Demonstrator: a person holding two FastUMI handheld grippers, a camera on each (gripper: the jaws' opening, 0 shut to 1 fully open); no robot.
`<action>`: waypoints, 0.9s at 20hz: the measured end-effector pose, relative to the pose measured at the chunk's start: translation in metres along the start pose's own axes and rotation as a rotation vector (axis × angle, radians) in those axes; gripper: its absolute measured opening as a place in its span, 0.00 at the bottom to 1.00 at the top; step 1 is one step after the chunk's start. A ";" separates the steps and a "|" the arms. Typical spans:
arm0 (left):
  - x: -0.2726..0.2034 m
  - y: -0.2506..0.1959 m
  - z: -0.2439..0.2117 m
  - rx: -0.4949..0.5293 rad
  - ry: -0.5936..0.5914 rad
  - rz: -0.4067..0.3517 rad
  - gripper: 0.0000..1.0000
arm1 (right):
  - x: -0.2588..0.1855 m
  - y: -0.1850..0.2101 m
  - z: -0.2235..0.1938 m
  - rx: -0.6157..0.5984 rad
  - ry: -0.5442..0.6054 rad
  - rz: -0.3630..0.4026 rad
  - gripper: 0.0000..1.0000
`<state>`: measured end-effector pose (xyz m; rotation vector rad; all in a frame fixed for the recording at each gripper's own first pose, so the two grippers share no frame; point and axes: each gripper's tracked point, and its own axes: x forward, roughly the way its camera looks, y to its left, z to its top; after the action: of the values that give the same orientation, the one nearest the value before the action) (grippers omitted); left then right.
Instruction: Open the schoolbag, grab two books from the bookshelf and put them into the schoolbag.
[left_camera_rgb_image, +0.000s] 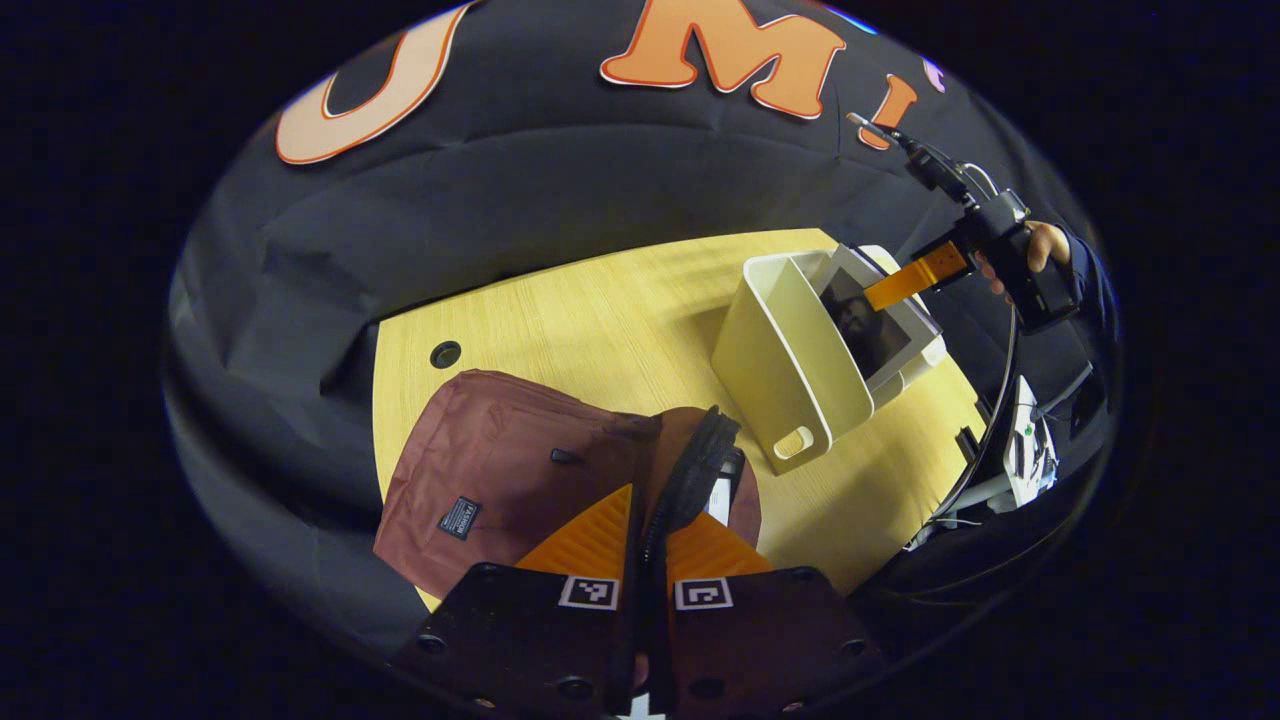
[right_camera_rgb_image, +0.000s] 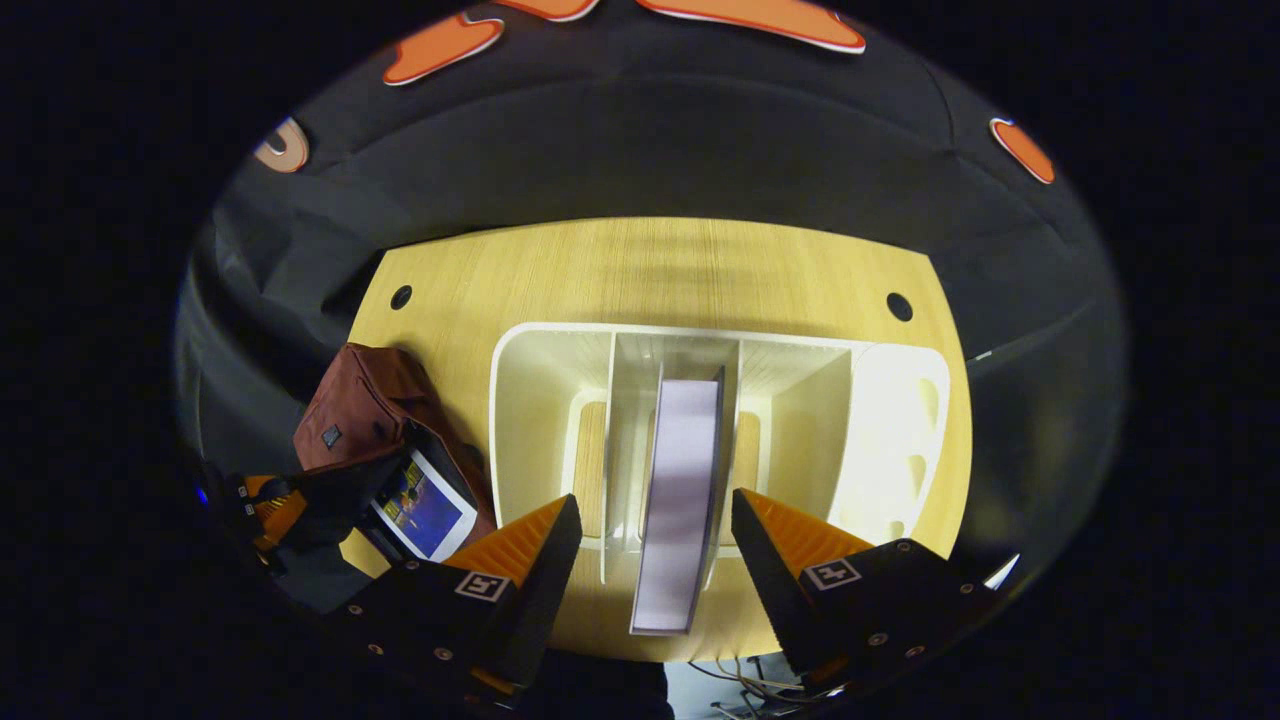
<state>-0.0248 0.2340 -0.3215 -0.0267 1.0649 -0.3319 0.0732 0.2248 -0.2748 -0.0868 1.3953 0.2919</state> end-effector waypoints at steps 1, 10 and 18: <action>0.000 0.001 0.000 -0.004 0.001 0.005 0.07 | 0.008 0.000 -0.001 0.017 0.018 -0.001 0.90; 0.003 -0.002 -0.004 -0.017 0.022 -0.015 0.07 | 0.032 -0.008 -0.012 0.057 0.115 -0.056 0.45; 0.010 0.002 -0.006 0.045 0.017 -0.093 0.07 | -0.022 -0.006 -0.003 0.159 0.026 -0.065 0.39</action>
<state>-0.0256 0.2343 -0.3332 -0.0335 1.0745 -0.4401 0.0690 0.2149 -0.2542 -0.0042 1.4335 0.1257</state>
